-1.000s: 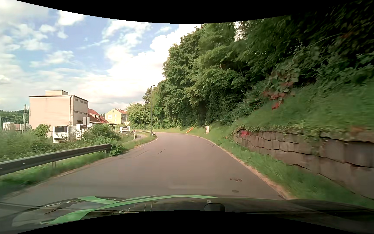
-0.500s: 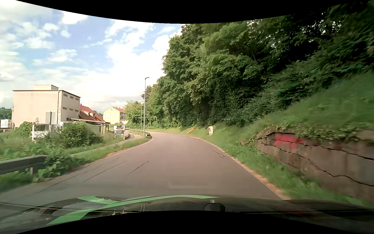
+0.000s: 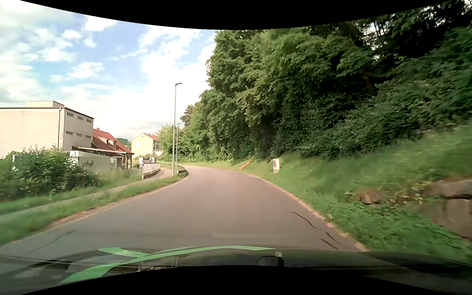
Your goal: Follow the waypoints while adhering to traffic rules and regulations
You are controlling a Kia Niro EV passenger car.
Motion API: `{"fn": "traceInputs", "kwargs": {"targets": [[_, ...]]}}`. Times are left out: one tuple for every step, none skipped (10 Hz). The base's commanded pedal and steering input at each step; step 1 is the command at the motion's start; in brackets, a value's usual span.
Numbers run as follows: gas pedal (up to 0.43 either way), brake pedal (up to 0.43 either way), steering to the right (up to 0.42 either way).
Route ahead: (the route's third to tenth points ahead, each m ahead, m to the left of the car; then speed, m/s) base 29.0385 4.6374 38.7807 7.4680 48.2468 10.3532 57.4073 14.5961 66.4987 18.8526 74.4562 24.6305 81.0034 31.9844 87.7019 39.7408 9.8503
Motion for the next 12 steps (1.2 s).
{"fn": "traceInputs", "kwargs": {"targets": [[0.11, 0.0, -0.023], [0.11, 0.0, -0.023], [0.11, 0.0, -0.024], [0.11, 0.0, -0.024], [0.11, 0.0, -0.025], [0.11, 0.0, -0.026], [0.11, 0.0, -0.027], [0.11, 0.0, -0.028], [0.118, 0.0, -0.028], [0.118, 0.0, -0.029], [0.118, 0.0, -0.03], [0.118, 0.0, -0.032]]}}
